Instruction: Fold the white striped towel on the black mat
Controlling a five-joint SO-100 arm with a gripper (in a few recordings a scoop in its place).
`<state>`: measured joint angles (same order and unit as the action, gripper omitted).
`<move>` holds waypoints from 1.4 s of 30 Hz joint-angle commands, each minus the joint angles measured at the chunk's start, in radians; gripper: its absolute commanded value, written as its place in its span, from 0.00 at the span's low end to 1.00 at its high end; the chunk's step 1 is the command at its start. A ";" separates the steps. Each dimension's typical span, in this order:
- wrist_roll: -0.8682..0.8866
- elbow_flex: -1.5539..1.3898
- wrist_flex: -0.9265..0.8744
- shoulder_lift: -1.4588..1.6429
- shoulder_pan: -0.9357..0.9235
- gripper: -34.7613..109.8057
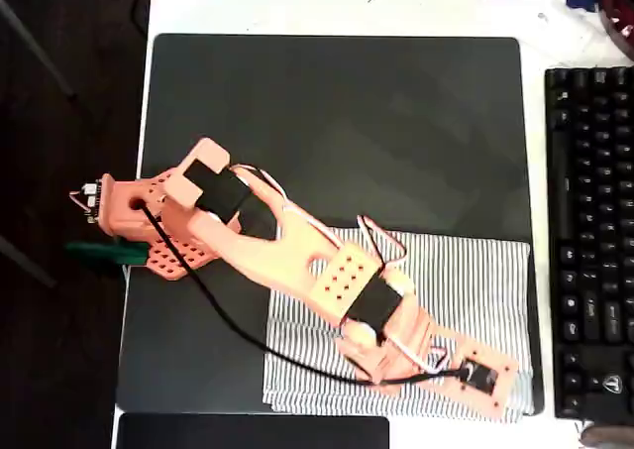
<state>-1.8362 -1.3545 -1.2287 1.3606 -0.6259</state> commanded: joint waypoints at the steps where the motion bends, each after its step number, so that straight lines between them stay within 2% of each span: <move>1: -0.002 -0.032 0.060 0.044 -0.009 0.32; 5: 0.057 -0.164 0.091 0.184 -0.038 0.33; 11: 0.388 -0.428 -0.040 0.451 -0.158 0.34; 14: 0.541 -0.640 0.017 0.607 -0.225 0.35; 22: 0.727 -0.908 0.046 0.770 -0.305 0.35; 29: 0.851 -1.019 0.071 0.799 -0.279 0.34; 42: 1.058 -1.220 0.362 0.753 -0.114 0.36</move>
<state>-0.8099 -2.5710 -0.9004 2.1322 -0.7869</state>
